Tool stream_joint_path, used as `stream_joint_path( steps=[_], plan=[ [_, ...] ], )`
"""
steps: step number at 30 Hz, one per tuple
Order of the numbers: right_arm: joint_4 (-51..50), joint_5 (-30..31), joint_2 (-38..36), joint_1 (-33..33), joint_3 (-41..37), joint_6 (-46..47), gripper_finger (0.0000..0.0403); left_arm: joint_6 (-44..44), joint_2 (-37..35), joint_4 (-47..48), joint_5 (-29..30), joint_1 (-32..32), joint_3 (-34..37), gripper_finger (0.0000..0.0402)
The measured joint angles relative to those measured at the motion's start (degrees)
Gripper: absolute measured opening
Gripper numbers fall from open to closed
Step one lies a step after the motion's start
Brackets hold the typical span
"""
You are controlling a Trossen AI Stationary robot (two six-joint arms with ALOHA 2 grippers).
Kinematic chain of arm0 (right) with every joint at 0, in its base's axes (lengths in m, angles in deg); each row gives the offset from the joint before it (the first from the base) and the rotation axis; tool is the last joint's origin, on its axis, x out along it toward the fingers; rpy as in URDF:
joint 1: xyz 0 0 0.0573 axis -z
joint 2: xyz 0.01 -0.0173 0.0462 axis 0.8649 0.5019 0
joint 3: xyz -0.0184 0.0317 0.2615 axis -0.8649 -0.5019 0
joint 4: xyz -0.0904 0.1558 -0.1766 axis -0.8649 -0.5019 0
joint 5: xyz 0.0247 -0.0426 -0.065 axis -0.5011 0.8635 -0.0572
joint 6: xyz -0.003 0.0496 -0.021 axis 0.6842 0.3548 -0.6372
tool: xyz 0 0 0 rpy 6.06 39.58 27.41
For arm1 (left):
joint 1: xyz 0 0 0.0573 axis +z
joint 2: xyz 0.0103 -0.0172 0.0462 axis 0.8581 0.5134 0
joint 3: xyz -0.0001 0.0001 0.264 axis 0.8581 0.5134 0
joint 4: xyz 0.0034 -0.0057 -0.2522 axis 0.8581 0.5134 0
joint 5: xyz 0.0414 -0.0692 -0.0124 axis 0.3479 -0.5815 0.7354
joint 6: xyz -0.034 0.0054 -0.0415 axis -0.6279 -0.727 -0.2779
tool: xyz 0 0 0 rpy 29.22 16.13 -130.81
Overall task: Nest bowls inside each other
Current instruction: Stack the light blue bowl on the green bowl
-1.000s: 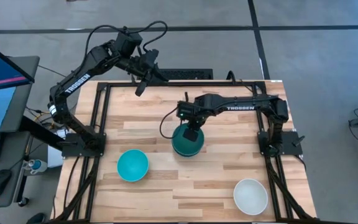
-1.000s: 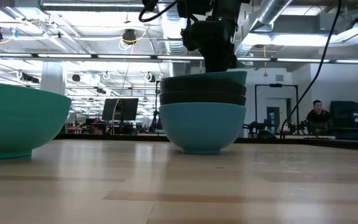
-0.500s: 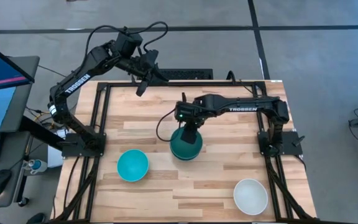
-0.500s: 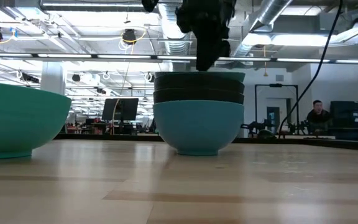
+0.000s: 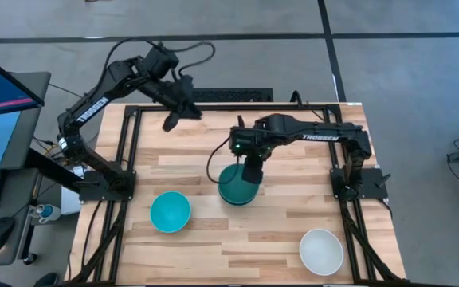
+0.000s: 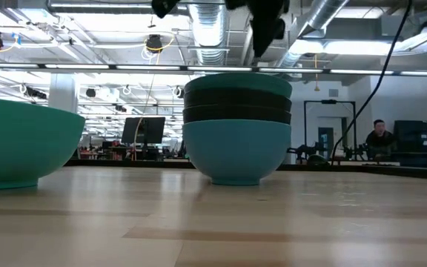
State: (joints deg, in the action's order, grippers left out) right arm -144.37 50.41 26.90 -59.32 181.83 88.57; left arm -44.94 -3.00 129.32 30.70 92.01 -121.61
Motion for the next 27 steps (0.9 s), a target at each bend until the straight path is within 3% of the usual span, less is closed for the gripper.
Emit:
stream_joint_path(
  steps=[7, 11, 15, 19, 27],
  plan=[
    [7.1, 8.3, -3.9, -2.6, 3.1, -2.4, 0.0123, 1.5, -0.6, 8.3, -0.4, -1.3, 0.1, 0.0057],
    [15.5, 10.6, -8.6, -2.8, 3.1, -3.3, 0.0123, 1.0, -1.1, 5.8, -4.8, -1.9, 0.0, 0.0057],
    [19.8, 15.3, -13.6, -2.3, 3.2, -0.8, 0.0123, 0.1, -1.3, 4.5, -2.7, -2.2, 0.9, 0.0057],
    [20.1, 18.1, -16.5, -2.3, 3.1, 0.3, 0.0123, -2.7, -3.5, -3.8, -3.3, -3.5, 8.9, 0.0057],
    [22.3, 18.5, -18.4, -1.9, -1.2, 2.4, 0.0123, -14.4, -13.0, -30.8, 0.5, -6.0, 35.2, 0.0057]
  ],
)
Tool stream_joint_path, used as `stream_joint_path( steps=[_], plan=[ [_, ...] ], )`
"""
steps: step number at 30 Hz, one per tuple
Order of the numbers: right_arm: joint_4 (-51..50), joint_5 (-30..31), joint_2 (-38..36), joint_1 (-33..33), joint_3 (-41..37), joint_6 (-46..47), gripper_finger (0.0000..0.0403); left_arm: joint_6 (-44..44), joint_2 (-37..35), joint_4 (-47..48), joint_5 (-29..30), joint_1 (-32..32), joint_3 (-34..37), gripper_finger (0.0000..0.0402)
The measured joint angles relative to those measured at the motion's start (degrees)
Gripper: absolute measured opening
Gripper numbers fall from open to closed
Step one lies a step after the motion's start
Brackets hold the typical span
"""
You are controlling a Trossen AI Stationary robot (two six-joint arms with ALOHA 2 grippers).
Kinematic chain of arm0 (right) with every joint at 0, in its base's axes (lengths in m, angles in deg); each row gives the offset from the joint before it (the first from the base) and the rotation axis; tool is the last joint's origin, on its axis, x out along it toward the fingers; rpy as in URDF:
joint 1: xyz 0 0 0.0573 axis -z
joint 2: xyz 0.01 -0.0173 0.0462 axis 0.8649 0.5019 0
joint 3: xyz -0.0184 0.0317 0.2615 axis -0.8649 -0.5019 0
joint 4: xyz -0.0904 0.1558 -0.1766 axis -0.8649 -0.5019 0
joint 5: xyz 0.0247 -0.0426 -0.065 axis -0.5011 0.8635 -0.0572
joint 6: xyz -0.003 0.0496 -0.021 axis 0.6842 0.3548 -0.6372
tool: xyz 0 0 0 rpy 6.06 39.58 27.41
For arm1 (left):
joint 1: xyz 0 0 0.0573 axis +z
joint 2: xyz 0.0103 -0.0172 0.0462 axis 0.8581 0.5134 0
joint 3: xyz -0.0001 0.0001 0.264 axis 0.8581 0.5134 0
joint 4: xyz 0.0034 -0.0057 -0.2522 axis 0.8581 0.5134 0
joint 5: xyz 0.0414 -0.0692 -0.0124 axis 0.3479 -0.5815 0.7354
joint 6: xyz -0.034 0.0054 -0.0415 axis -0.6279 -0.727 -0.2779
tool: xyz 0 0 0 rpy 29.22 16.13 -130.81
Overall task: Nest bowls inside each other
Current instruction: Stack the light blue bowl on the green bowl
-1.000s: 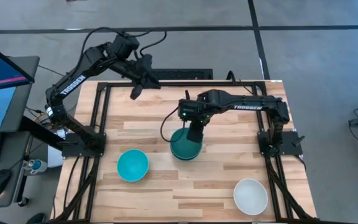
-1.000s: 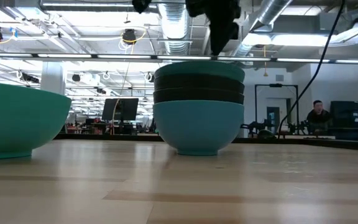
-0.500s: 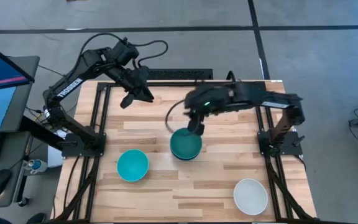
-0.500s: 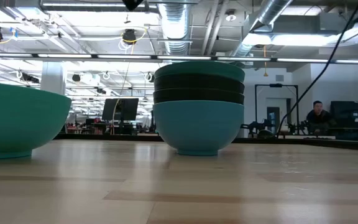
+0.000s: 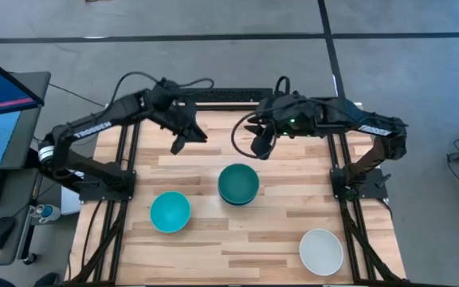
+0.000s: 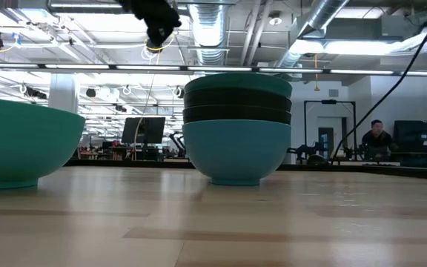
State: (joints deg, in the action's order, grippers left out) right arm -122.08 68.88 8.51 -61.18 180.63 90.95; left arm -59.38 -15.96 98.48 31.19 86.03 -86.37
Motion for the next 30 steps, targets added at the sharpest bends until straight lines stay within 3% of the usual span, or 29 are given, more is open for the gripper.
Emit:
stream_joint_path(
  steps=[5, 14, 24, 30],
  plan=[
    [9.5, -1.6, -0.9, 0.3, -8.4, 0.8, 0.0123, -6.2, -8.2, -7.1, 4.8, -2.2, 10.5, 0.0057],
    [25.5, -10.0, -1.7, 2.9, -20.5, 1.4, 0.0123, -18.8, -22.3, -3.5, 22.8, -10.8, 20.4, 0.0057],
    [33.5, -18.5, -1.7, 6.2, -21.8, 0.7, 0.0123, -29.9, -25.1, 3.2, 34.1, -23.9, 28.0, 0.0057],
    [33.3, -18.8, -1.7, 6.2, -21.8, 0.7, 0.0123, -34.1, -25.1, 4.7, 34.9, -29.1, 33.3, 0.0057]
  ],
)
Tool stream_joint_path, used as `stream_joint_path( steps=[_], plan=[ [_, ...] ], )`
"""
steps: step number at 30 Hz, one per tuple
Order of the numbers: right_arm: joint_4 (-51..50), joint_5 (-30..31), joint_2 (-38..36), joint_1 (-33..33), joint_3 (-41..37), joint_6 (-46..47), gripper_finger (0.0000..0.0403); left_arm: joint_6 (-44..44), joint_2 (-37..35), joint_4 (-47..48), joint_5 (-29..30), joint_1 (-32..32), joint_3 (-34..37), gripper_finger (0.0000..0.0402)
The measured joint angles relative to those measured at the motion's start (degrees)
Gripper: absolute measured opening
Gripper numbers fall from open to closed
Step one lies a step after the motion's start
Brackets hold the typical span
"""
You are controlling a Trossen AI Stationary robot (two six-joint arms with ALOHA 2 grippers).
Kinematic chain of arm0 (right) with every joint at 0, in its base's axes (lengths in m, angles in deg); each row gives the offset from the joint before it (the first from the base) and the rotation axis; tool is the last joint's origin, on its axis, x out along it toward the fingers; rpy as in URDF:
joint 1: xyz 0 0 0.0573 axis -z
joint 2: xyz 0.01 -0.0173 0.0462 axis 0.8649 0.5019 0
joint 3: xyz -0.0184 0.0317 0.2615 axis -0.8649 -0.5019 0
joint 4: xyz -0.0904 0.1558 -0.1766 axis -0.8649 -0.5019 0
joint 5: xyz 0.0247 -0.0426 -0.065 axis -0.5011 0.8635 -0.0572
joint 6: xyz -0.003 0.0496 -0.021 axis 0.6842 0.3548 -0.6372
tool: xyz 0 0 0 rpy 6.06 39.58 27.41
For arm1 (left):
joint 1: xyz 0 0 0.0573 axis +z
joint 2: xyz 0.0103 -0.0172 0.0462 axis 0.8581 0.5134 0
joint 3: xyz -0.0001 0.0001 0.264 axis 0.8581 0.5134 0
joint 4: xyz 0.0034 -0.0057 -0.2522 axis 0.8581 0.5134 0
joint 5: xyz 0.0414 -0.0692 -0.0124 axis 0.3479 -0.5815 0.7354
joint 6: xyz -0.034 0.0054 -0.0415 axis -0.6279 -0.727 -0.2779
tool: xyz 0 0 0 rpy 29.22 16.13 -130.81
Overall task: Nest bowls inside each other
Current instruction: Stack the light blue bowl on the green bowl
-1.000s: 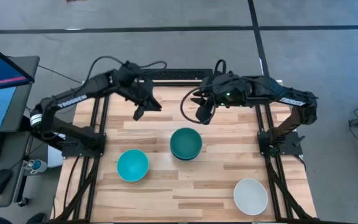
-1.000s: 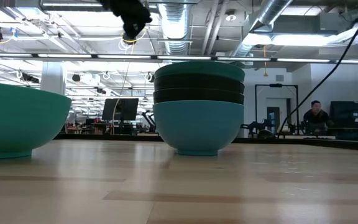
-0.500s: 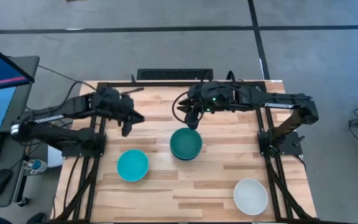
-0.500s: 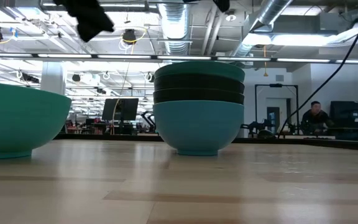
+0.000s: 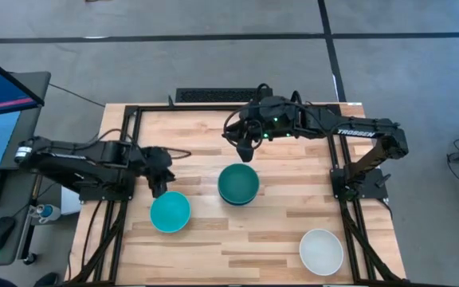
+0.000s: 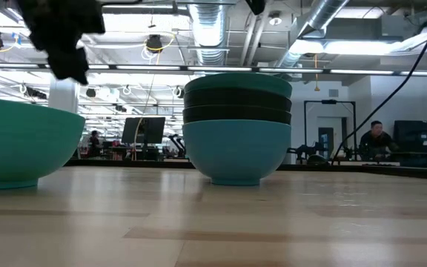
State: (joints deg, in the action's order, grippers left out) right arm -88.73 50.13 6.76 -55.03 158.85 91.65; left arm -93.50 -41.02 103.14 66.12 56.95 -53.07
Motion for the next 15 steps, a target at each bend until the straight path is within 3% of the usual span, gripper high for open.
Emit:
stream_joint_path(
  steps=[11, 15],
  plan=[
    [-0.1, -0.1, 0.0, -0.2, 0.0, -0.4, 0.0123, -2.5, 0.1, 0.4, -2.9, -4.3, 2.7, 0.0057],
    [-0.1, -0.1, 0.0, -0.2, 0.0, -0.4, 0.0123, 0.7, 0.8, 3.3, -2.9, -5.5, 2.7, 0.0057]
  ],
)
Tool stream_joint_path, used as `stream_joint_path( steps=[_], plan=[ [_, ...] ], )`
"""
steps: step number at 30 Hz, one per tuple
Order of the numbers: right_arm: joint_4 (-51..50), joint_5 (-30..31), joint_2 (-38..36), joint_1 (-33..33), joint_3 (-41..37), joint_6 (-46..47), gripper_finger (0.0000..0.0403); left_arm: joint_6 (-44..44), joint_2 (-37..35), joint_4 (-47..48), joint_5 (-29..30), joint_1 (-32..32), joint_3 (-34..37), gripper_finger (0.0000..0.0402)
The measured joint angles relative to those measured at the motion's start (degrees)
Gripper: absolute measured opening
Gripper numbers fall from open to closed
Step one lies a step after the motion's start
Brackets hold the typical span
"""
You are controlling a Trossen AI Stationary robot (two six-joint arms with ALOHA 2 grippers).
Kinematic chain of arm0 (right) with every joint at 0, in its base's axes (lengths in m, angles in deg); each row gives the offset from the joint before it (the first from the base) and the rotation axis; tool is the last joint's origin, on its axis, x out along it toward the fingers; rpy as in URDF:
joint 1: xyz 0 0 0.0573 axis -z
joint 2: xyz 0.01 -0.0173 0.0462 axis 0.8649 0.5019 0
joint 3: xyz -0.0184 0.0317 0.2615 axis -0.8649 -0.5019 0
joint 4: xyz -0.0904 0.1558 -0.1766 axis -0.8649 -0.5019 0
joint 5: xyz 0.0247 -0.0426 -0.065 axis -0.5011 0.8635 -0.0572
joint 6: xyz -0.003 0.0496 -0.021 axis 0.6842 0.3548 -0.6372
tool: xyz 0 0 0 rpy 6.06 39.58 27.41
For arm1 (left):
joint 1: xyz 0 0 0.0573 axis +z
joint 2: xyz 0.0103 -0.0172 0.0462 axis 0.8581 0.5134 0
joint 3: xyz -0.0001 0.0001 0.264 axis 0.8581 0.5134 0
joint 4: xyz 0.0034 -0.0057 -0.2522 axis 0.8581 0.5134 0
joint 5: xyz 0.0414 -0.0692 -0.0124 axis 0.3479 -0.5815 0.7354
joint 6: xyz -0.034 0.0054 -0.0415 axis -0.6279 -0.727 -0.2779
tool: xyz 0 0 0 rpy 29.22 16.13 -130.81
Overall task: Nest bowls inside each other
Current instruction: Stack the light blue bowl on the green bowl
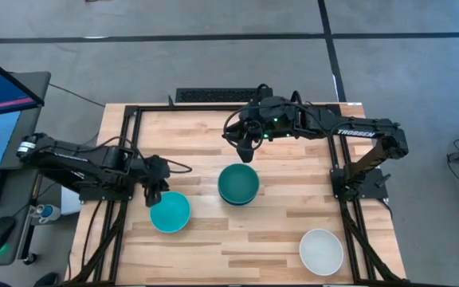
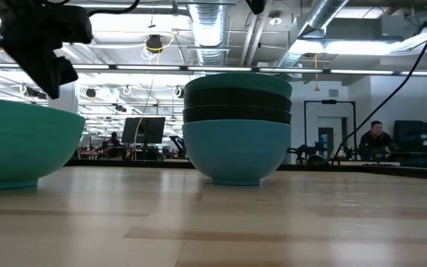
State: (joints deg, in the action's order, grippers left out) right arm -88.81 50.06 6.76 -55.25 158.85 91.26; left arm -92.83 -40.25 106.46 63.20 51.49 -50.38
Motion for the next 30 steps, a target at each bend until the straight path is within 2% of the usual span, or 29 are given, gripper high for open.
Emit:
stream_joint_path(
  steps=[8, 16, 30],
  plan=[
    [0.1, 0.0, 0.0, 0.0, 0.0, 0.4, 0.0123, 3.8, 2.6, 3.9, 0.3, -0.3, 0.0, 0.0057],
    [0.1, 0.0, 0.0, 0.0, 0.1, 0.4, 0.0123, 6.6, 8.2, 1.8, -2.1, -0.3, 0.0, 0.0057],
    [0.1, 0.0, 0.0, -0.1, 0.1, 0.5, 0.0123, 7.9, 14.3, -3.0, -1.2, -0.2, 0.0, 0.0057]
  ],
)
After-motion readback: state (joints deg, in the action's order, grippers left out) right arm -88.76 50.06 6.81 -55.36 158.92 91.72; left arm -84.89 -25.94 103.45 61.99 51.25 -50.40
